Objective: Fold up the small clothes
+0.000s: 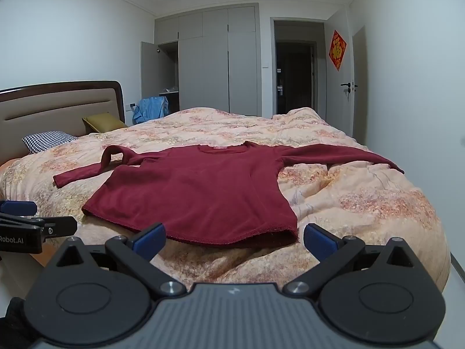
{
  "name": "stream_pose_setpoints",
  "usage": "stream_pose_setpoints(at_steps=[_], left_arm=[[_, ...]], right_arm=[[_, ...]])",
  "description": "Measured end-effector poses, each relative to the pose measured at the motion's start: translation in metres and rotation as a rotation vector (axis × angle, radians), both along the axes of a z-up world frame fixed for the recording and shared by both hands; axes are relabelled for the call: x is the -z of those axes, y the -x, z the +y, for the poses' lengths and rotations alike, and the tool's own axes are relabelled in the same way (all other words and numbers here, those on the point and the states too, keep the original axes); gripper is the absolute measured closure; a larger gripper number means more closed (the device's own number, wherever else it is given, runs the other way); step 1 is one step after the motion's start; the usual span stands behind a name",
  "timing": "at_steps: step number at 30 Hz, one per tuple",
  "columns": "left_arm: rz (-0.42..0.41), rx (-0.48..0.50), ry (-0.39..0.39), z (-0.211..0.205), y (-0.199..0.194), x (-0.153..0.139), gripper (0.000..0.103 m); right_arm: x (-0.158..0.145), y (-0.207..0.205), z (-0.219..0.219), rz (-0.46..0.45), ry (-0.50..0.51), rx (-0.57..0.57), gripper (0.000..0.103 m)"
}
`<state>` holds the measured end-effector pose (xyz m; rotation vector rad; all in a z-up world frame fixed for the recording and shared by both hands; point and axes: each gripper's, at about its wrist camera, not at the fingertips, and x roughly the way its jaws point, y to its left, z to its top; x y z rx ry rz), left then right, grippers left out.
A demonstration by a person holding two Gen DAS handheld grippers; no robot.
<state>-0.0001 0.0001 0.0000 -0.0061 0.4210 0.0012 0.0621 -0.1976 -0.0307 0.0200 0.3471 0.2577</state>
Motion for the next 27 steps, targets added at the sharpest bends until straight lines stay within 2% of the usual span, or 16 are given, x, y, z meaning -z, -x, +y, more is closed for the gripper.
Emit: stream_pose_setpoints(at_steps=[27], left_arm=[[0.000, 0.003, -0.001, -0.0022, -0.0027, -0.0028, 0.001]], right_arm=[[0.0011, -0.0008, -0.0008, 0.006, -0.004, 0.002, 0.000]])
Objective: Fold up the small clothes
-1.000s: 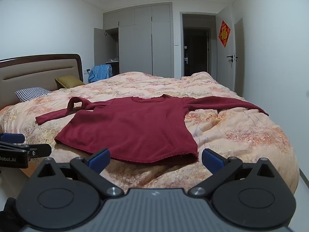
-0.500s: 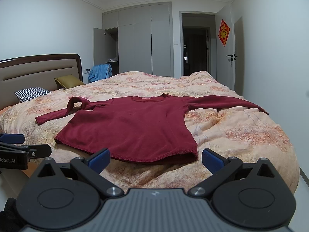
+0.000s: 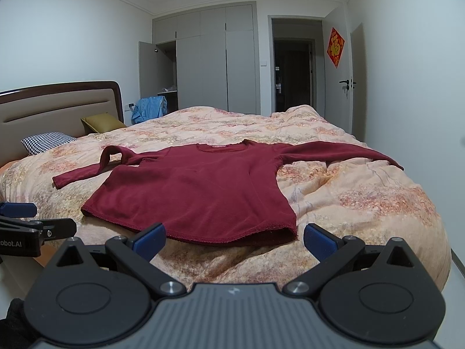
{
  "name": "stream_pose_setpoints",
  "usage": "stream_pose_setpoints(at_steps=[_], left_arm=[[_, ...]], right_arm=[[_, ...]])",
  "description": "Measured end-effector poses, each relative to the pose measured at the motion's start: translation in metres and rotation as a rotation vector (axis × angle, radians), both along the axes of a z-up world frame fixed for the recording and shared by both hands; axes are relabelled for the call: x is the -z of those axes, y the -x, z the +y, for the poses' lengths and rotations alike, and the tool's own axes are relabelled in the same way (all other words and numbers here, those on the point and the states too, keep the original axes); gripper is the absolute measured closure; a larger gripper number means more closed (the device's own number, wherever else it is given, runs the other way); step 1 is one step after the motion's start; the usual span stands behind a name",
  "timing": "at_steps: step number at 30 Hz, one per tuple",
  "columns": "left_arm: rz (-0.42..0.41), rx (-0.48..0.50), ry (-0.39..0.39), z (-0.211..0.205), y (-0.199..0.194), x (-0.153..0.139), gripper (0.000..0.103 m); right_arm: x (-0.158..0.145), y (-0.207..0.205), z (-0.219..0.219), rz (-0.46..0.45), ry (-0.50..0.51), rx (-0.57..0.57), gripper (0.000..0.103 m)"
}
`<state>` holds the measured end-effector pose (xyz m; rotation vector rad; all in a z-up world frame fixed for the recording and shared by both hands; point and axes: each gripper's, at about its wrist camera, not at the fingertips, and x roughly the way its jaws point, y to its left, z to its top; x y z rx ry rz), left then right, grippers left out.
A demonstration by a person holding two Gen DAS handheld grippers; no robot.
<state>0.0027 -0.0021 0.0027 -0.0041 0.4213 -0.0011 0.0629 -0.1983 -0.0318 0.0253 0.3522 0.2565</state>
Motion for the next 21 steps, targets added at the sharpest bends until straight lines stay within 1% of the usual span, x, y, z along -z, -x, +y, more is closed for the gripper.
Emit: stream_pose_setpoints(at_steps=[8, 21], left_arm=[[0.001, 0.000, -0.001, -0.0001, -0.0001, 0.0000, 0.001], [0.000, 0.001, -0.004, -0.0024, 0.0009, 0.0025, 0.001]], right_arm=[[-0.0032, 0.0011, 0.0007, 0.002, -0.002, 0.000, 0.000], [-0.0001, -0.0006, -0.0005, 0.005, -0.005, 0.000, 0.000]])
